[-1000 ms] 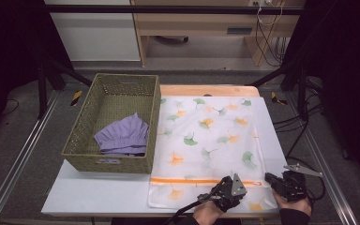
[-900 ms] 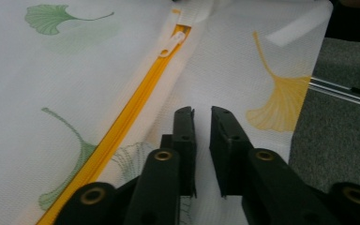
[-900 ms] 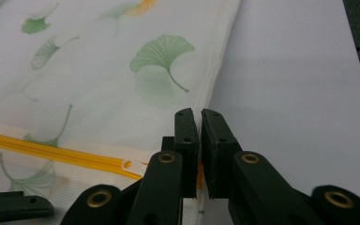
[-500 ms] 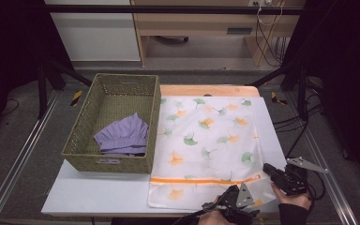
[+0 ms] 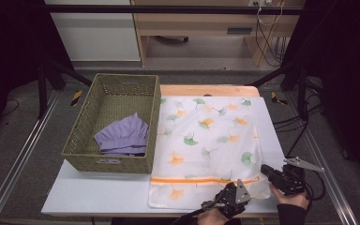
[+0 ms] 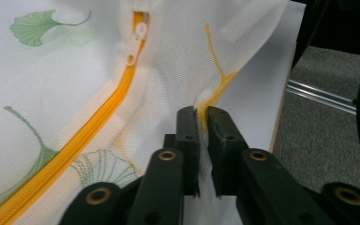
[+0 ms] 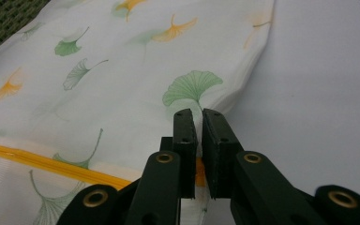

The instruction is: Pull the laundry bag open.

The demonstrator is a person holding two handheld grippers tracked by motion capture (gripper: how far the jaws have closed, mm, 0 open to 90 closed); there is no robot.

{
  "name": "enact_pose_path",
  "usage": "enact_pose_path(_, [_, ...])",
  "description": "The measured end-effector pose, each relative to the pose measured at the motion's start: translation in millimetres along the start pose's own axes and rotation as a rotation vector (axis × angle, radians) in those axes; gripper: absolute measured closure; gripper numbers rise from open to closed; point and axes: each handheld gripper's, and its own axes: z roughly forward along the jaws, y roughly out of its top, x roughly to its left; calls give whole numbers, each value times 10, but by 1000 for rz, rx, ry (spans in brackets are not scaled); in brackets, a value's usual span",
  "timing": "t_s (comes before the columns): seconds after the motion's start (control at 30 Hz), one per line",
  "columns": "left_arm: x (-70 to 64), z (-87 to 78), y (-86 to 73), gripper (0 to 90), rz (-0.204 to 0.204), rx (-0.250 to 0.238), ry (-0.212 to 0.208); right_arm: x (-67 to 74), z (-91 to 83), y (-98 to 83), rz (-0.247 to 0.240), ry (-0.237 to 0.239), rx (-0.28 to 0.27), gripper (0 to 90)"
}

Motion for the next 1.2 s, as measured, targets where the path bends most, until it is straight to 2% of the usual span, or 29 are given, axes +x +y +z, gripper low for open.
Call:
enact_pose_path(0.03, [22, -1, -11, 859, -17, -7, -11, -4, 22, -23, 6, 12, 12, 809])
enact_pose_path(0.07, [22, -1, -11, 862, -17, -7, -11, -4, 22, -23, 6, 12, 12, 809])
enact_pose_path(0.1, [9, 0, -16, 863, -8, -11, -1, -8, 47, -43, -1, 22, 14, 749])
enact_pose_path(0.13, [9, 0, -16, 865, -8, -11, -1, -8, 47, -43, -1, 22, 14, 749])
enact_pose_path(0.17, [3, 0, -18, 867, 0, -13, 3, -6, 56, -59, -9, 24, 14, 680])
enact_pose_path(0.2, [-2, 2, -23, 867, -2, -17, 6, -6, 56, -59, -9, 24, 14, 680])
enact_pose_path(0.23, [2, 0, -29, 869, -10, -20, 7, -22, 57, -72, -16, 30, 10, 582])
enact_pose_path(0.27, [2, 0, -29, 869, -10, -20, 7, -22, 57, -72, -16, 30, 10, 582])
enact_pose_path(0.3, [6, -2, -31, 870, -11, -19, 3, -45, 56, -92, -16, 34, 20, 506])
enact_pose_path(0.33, [7, -2, -31, 870, -12, -19, 3, -45, 56, -92, -16, 34, 20, 506])
enact_pose_path(0.37, [5, 1, -31, 871, -15, -21, 3, -71, 54, -115, -11, 32, 34, 455])
enact_pose_path(0.5, [12, 0, -30, 872, -19, -21, -2, -146, 1, -162, -3, 18, 42, 419])
enact_pose_path(0.63, [11, 1, -29, 872, -18, -20, -1, -203, -24, -198, 30, 23, 59, 443])
enact_pose_path(0.7, [10, 1, -29, 872, -17, -20, -1, -223, 44, -201, 47, 38, 89, 498])
enact_pose_path(0.8, [7, 1, -29, 872, -15, -21, 1, -224, 98, -167, 45, 44, 95, 516])
enact_pose_path(0.9, [1, -1, -30, 873, -5, -20, 5, -219, 157, -103, 57, 50, 74, 544])
enact_pose_path(0.97, [-3, -1, -31, 873, -6, -20, 4, -227, 203, -63, 54, 39, 91, 577])
enact_pose_path(1.0, [-4, -1, -32, 872, -5, -20, 4, -217, 220, -57, 69, 38, 103, 605])
enact_pose_path(1.07, [-6, -1, -33, 872, -5, -22, 5, -216, 254, -62, 64, 24, 120, 656])
enact_pose_path(1.2, [-10, -2, -35, 872, 1, -24, 8, -216, 242, -70, 96, 11, 143, 819])
